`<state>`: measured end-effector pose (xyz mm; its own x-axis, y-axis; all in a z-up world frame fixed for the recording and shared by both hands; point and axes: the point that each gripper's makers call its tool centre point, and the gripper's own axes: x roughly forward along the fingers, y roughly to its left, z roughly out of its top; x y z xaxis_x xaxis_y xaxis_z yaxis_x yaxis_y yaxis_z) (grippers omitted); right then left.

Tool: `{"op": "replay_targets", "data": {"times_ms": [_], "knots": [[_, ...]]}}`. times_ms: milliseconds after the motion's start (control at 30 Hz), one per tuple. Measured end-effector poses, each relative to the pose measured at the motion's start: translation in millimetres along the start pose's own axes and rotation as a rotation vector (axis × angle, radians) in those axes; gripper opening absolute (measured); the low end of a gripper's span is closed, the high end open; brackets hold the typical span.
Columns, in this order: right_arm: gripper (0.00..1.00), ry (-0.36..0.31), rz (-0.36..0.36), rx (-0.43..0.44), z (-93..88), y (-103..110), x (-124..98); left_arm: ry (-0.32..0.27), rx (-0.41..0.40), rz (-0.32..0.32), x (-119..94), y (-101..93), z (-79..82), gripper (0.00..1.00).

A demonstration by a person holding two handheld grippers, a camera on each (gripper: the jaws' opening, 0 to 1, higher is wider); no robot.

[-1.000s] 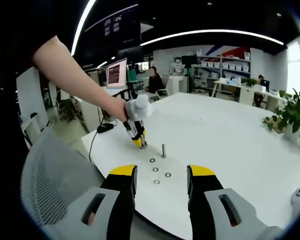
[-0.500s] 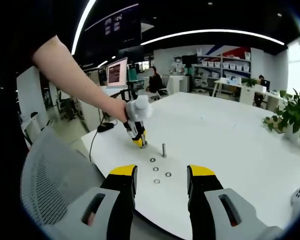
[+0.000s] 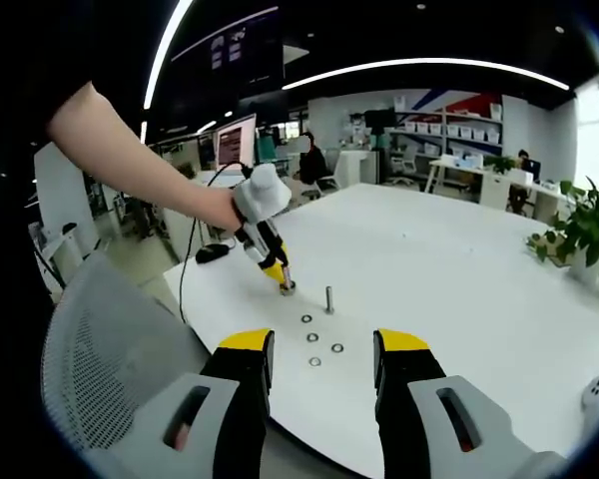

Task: Place the washer onto the threaded stud by aligning its center hole with the stud, sliding it down to the base, and recovering from edge contact or off-axis alignment until the washer reaches the visible bottom stop.

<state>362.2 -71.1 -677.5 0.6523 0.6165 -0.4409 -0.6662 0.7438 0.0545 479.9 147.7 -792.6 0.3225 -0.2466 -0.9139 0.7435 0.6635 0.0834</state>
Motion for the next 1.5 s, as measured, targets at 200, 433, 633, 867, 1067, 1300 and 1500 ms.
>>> {"op": "replay_targets", "data": {"times_ms": [200,433,633,867,1067,1300,1500], "knots": [[0.42,0.006,0.001,-0.002,-1.2,0.2,0.3,-0.054,-0.022,0.007,-14.1,-16.3,-11.3,0.3],[0.42,0.021,0.002,-0.005,-4.0,1.3,1.6,-0.147,-0.1,0.011,-28.5,-29.1,-14.4,0.32],[0.42,0.024,0.002,-0.006,-4.1,1.1,1.9,-0.252,-0.142,0.017,-46.1,-43.6,-10.4,0.33],[0.42,0.029,-0.008,-0.006,-5.3,-0.1,1.2,-0.395,-0.212,0.019,-74.3,-65.8,-2.1,0.33],[0.42,0.03,-0.013,-0.003,-5.6,-1.0,0.8,-0.444,-0.295,-0.008,-87.6,-83.4,-7.6,0.33],[0.42,0.057,0.012,-0.022,-9.6,4.2,4.7,-0.514,-0.34,-0.056,-101.7,-100.7,-5.6,0.36],[0.42,0.063,0.013,-0.047,-10.4,5.8,5.0,-0.587,-0.351,-0.044,-116.9,-102.1,2.3,0.35]]}}
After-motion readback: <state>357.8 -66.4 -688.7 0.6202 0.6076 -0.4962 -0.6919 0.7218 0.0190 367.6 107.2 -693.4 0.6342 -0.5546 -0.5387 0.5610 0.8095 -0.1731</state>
